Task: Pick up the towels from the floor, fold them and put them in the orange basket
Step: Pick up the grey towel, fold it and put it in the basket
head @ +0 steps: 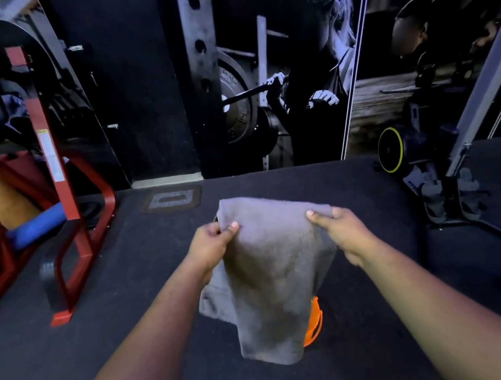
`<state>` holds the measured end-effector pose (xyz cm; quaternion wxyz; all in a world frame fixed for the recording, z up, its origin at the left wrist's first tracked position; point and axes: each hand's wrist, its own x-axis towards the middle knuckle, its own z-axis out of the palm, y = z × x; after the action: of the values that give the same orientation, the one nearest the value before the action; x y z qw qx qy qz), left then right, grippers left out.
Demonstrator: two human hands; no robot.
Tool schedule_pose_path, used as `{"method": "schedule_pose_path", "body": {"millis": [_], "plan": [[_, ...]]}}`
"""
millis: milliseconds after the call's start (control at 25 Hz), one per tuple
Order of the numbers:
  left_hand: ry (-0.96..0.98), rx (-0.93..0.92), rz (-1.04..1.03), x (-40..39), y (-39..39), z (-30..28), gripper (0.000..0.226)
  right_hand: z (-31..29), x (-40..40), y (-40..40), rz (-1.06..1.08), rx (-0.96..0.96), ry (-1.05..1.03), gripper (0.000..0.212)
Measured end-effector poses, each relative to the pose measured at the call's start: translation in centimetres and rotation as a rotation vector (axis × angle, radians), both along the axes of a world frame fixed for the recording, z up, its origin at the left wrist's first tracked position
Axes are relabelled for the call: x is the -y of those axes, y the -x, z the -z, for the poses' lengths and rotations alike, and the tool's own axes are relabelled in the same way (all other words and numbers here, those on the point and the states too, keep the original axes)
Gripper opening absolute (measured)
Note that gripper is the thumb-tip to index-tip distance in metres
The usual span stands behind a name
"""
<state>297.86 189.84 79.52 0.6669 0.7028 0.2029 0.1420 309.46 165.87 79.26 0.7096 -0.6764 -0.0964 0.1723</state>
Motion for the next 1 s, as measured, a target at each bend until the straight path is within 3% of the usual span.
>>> {"method": "schedule_pose_path", "body": {"millis": [160,280,360,480,680,880,1000], "plan": [[0.074,0.005,-0.142,-1.1,-0.6,-0.1,0.028,-0.2,0.6,0.8,-0.169,-0.049,-0.168,0.024],[0.001,-0.013,0.051,-1.2,0.0,-1.0,0.018,0.5,0.9,1.3,-0.272,0.048,0.055,0.028],[-0.106,0.011,0.093,-1.0,0.2,-1.1,0.014,1.2,0.8,0.7,-0.139,0.076,0.060,0.025],[-0.173,0.012,-0.064,-0.9,-0.4,-1.1,0.009,0.7,0.5,0.2,0.001,0.015,0.068,0.023],[-0.146,-0.018,-0.128,-0.5,-0.5,-0.6,0.007,0.8,0.7,-0.4,0.106,-0.100,0.100,0.029],[-0.033,0.020,-0.179,-0.7,-0.2,-0.3,0.008,0.4,1.1,-0.6,0.052,-0.004,0.099,0.040],[-0.096,-0.008,-0.162,-0.9,-0.2,-0.4,0.006,0.3,1.4,-0.6,0.062,0.100,0.150,0.052]]}}
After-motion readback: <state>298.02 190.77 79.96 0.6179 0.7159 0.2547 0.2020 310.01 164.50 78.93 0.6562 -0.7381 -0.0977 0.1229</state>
